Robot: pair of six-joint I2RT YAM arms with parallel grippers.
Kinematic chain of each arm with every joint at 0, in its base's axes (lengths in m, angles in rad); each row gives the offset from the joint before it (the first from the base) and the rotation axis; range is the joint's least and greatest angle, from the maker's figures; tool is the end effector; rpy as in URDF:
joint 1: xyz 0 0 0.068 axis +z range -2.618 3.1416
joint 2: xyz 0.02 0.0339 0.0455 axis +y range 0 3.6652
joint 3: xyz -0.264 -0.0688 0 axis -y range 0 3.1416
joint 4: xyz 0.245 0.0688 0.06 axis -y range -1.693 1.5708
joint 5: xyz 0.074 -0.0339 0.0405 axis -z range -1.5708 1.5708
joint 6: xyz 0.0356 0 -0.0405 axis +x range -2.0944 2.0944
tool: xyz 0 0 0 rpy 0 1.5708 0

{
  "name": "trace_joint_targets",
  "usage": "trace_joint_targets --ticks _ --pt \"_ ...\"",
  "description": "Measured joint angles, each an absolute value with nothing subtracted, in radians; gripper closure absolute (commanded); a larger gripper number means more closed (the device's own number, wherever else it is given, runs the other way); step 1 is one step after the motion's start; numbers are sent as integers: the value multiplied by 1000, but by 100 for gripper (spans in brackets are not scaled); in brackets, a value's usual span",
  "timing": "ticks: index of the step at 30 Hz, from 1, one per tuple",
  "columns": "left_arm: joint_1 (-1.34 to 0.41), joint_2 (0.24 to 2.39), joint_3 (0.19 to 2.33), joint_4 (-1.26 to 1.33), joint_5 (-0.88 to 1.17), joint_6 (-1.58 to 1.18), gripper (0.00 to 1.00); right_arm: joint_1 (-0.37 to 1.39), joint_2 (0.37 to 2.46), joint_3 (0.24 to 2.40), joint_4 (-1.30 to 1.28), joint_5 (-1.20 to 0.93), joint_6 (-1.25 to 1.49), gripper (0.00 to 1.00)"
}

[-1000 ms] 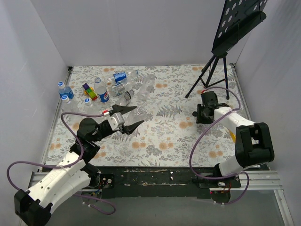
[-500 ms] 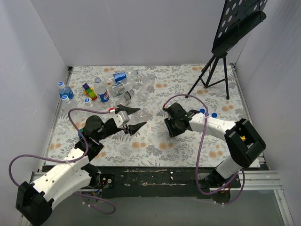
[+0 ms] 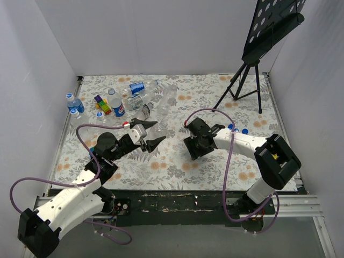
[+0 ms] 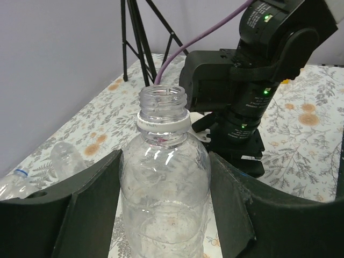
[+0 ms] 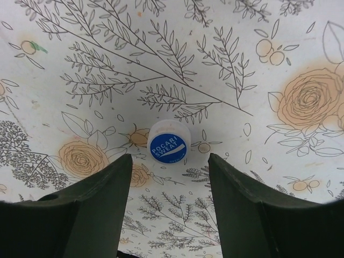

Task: Screw on the bottle caps
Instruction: Place the bottle cap at the center of the board, then screw the bottle cap onto the plastic bottle.

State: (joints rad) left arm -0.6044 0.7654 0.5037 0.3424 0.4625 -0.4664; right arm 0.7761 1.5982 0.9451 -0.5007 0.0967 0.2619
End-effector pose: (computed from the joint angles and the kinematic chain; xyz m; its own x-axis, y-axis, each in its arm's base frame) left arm 0.1451 -0.1195 0.2995 -0.3340 -0.2584 -0.9065 0.8109 0.4114 -0.4161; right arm 0.2184 0.2095 0.1761 -0.8035 -0.4276 -0.4141 -0.4776 0.8784 0.0196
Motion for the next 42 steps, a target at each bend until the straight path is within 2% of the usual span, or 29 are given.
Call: trace_joint_targets --ticks 9,20,33,36,42 --pt "-604 742 504 348 354 -472 99 788 1604 1013 -525 109 261 44" --pt "-604 743 504 348 344 -472 99 788 1639 1019 -531 128 260 51" --pt "-604 743 504 347 345 -472 100 794 1665 1019 -533 132 258 55" --pt "-604 743 504 347 348 -472 100 795 1673 1021 -533 133 257 63" --pt "-604 744 504 346 354 -470 100 796 1671 1034 -547 135 254 69"
